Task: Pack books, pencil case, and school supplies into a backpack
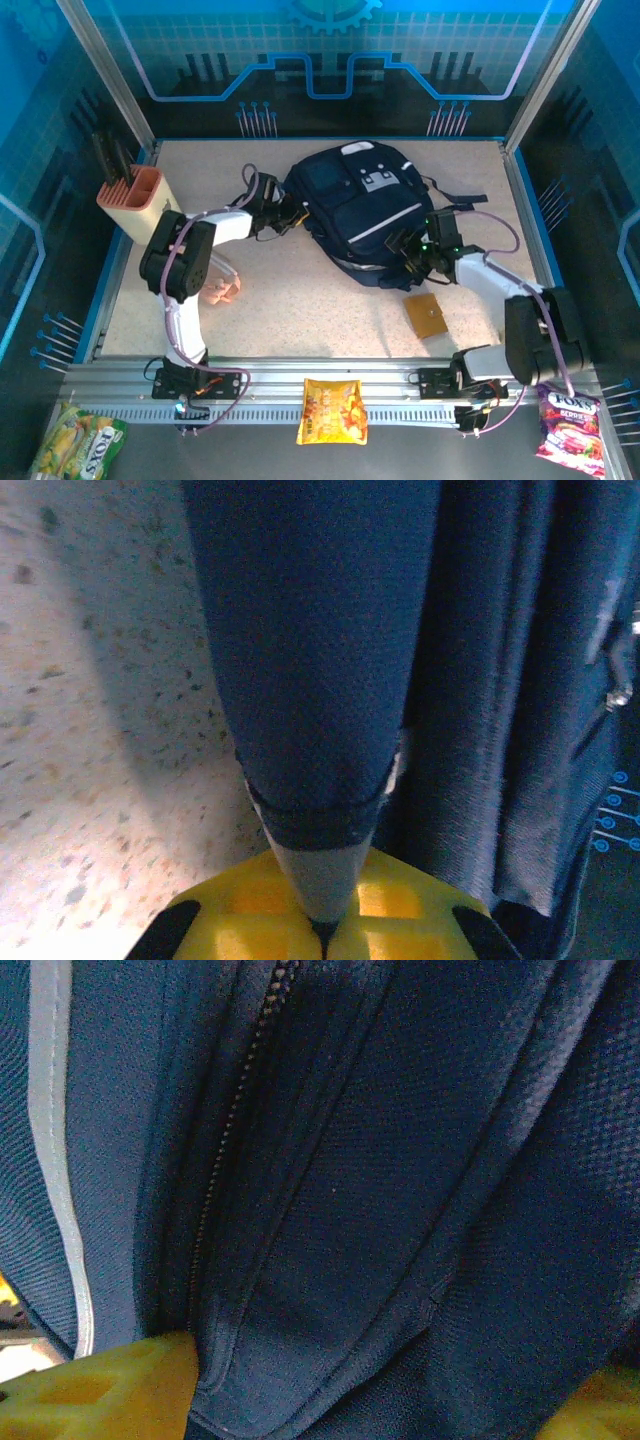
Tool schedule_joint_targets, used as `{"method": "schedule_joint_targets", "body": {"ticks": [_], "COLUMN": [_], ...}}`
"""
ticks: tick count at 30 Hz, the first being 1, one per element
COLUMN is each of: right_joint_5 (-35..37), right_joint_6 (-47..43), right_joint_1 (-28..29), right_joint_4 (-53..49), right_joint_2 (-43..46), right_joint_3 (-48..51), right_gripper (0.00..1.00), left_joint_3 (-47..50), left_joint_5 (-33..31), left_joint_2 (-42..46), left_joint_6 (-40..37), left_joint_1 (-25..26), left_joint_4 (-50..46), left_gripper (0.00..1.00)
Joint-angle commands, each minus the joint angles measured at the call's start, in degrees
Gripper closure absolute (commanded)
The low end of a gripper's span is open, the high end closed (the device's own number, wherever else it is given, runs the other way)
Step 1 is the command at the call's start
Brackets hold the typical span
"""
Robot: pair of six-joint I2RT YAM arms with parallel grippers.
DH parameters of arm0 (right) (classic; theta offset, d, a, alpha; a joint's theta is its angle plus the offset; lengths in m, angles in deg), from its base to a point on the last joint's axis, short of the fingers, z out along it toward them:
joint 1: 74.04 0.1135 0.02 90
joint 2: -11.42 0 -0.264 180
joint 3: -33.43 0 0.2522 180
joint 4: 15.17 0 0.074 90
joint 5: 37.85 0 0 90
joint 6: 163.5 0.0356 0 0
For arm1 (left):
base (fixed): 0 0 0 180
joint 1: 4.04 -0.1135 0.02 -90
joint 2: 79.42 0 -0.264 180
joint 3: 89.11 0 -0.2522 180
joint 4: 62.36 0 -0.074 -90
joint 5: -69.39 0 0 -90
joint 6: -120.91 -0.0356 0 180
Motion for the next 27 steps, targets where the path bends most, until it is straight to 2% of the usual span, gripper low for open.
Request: {"method": "schedule_joint_targets", "body": {"ticks": [1,4,9,13,17,20,23,27], "right_joint_5": [-3.02,-3.59,-0.85,5.8,15.06,22.73,29.57,33.72], "right_joint_6": [-6.73,-10.78,-16.2,-18.34,-20.05,-20.31,-18.57,-11.82], "right_joint_1": [1.61,1.68,1.79,2.28,4.17,7.95,14.48,24.37], "right_joint_4": [1.67,0.09,-4.74,-7.88,-12.89,-17.07,-19.87,-19.12], "right_joint_2": [-5.83,-12.15,-20.22,-17.36,-8.45,-1.97,2.2,2.56], "right_joint_3": [-6.92,-14.76,-25.83,-26.39,-23.17,-20.99,-19.28,-17.94], "right_gripper": [0.33,0.36,0.38,0.36,0.31,0.3,0.3,0.32], "left_joint_3": [4.47,8.58,13.28,14.4,15.07,14.28,13.87,14.8], "left_joint_5": [-3.8,-6.03,-6.04,-5.44,-6.75,-5.34,-3.91,-3.63], "left_joint_2": [6.84,10.33,13.55,15.46,17.52,17.66,18.04,19.47], "left_joint_6": [0.8,1.63,4.19,4.59,3.84,3.21,3.06,3.34], "left_joint_1": [-0.87,-1.16,-1.16,-0.82,0.32,0.75,1.11,1.69], "left_joint_4": [0.64,1.63,4.03,4.26,3.35,2.84,2.62,2.94], "left_gripper": [1.0,1.0,1.0,1.0,1.0,1.0,1.0,1.0]}}
